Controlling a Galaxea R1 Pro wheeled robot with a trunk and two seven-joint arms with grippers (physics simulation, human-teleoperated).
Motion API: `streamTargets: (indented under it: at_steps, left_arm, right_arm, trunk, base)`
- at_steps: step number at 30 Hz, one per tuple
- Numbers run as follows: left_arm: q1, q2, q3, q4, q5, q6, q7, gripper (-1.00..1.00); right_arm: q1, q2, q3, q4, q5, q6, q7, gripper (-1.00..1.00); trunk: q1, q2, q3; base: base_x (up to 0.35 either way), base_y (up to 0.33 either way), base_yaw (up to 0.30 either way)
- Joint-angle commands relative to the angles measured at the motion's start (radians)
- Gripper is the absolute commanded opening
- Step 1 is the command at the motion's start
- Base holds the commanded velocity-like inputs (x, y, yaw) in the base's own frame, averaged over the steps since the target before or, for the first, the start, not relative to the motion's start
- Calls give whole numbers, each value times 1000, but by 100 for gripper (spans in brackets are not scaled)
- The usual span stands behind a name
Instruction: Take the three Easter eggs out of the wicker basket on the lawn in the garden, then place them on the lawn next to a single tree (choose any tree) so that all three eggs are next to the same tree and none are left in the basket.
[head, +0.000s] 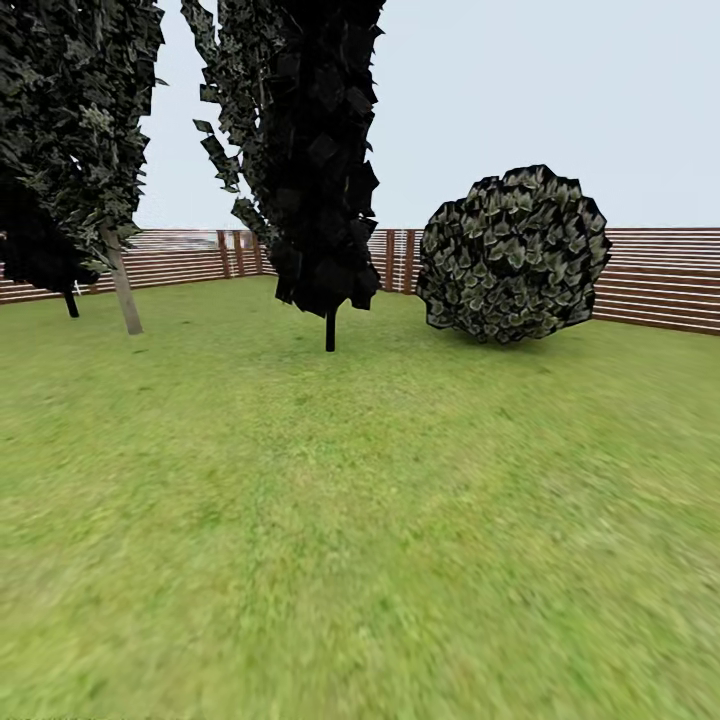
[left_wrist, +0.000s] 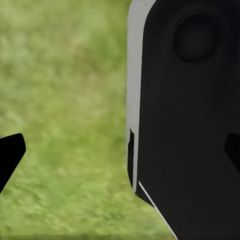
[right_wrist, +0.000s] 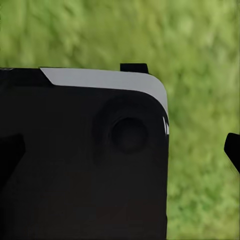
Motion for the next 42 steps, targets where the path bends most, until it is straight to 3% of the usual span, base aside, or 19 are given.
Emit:
streamTargets:
  at_steps: [1,42]
  left_arm:
    - [0,-1,-1,-1,0,0,0,100]
    - [0,0,0,-1,0,0,0,100]
  right_arm:
    - [-1,-1,0,2,3,-6,0,100]
    - [-1,3,0,7,4,-8,-6,100]
  trunk:
    - [0,0,-1]
    - [0,0,-38]
  base:
    - [0,0,1]
    - [0,0,224]
